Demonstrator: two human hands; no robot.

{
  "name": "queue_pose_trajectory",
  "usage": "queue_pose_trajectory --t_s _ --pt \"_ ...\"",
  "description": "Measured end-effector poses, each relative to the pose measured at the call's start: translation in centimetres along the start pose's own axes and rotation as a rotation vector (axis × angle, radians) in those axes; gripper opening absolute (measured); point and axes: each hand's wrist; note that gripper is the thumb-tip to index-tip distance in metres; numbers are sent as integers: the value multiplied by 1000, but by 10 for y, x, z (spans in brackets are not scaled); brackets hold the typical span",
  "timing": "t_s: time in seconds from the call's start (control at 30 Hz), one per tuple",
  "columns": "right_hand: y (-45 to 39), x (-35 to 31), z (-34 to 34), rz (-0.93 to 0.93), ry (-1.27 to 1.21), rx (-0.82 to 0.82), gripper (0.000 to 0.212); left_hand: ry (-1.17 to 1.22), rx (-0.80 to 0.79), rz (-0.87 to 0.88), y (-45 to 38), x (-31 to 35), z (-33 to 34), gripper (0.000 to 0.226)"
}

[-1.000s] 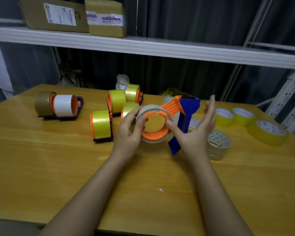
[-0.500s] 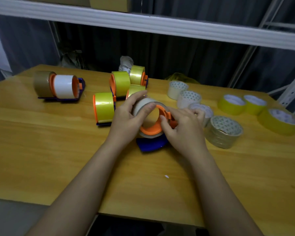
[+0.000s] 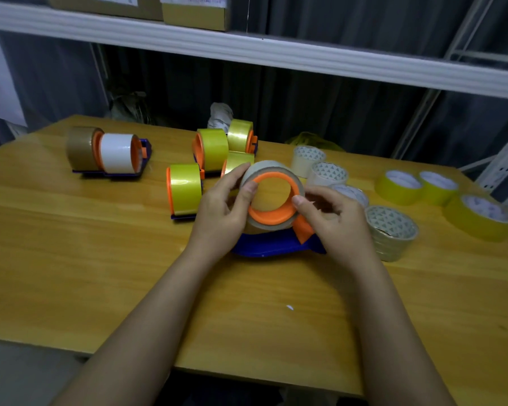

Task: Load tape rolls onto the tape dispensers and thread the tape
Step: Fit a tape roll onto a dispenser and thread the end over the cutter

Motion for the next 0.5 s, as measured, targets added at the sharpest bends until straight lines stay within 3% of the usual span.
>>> queue_pose_trajectory --t_s 0.2,0.5 --pt "-2 -2 -6 98 -183 -213 47 51 1 11 -2 -3 -2 49" --pt "0 -5 -1 91 -279 -149 48 -23 -6 58 -1 -7 -4 46"
Point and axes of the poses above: each hand's wrist, its own y-axis away from the middle knuckle, its own z-axis out of the palm, x = y × z, and after that the axes turned 4 degrees about -y, right-handed
